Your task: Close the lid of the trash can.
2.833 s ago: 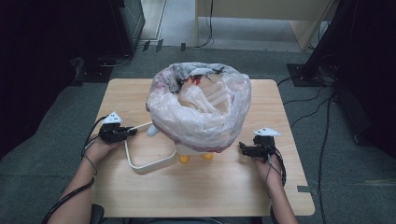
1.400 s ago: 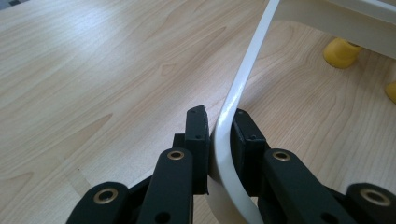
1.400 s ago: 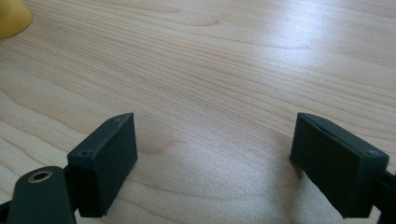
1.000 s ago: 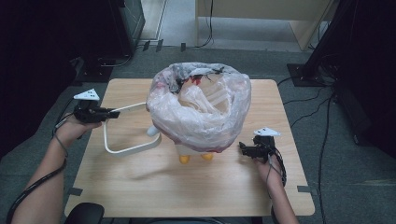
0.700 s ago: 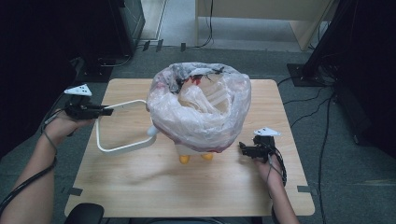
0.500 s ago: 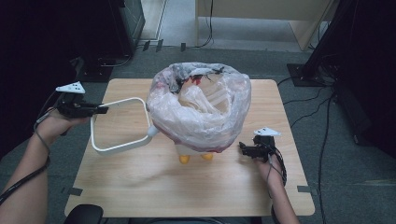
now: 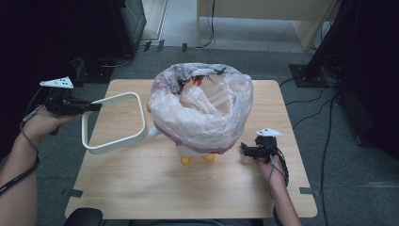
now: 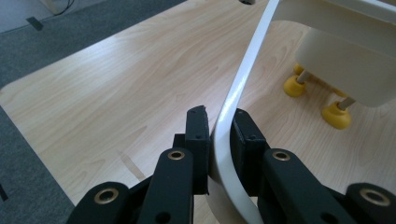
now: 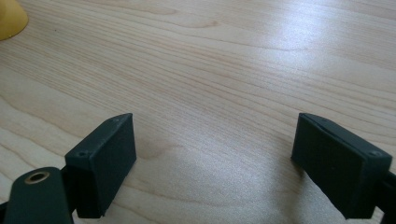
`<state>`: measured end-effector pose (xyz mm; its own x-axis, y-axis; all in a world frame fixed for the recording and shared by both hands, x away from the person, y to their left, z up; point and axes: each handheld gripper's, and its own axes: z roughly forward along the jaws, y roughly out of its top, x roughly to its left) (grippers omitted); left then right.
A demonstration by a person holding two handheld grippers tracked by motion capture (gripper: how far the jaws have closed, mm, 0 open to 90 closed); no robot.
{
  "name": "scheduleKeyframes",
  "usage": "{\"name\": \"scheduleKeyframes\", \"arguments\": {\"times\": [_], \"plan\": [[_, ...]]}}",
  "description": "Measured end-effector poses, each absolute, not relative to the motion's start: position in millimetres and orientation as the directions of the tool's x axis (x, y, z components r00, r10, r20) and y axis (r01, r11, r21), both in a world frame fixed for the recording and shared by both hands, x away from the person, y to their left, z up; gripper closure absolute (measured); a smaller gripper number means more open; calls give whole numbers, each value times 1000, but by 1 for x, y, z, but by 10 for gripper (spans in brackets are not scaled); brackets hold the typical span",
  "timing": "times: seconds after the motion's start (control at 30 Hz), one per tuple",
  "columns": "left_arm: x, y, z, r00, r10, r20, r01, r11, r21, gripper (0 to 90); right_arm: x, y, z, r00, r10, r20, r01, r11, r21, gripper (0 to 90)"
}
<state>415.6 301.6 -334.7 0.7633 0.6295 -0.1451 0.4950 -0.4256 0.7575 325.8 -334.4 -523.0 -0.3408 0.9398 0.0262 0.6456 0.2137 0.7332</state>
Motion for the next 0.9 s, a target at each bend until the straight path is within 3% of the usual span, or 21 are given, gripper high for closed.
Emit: {"name": "scheduleKeyframes", "arguments": {"times": [0.9], "plan": [[414, 276, -229, 801, 589, -109, 443, -460, 770, 802, 326, -334, -523, -341, 940, 25, 645, 215, 734, 131]]}}
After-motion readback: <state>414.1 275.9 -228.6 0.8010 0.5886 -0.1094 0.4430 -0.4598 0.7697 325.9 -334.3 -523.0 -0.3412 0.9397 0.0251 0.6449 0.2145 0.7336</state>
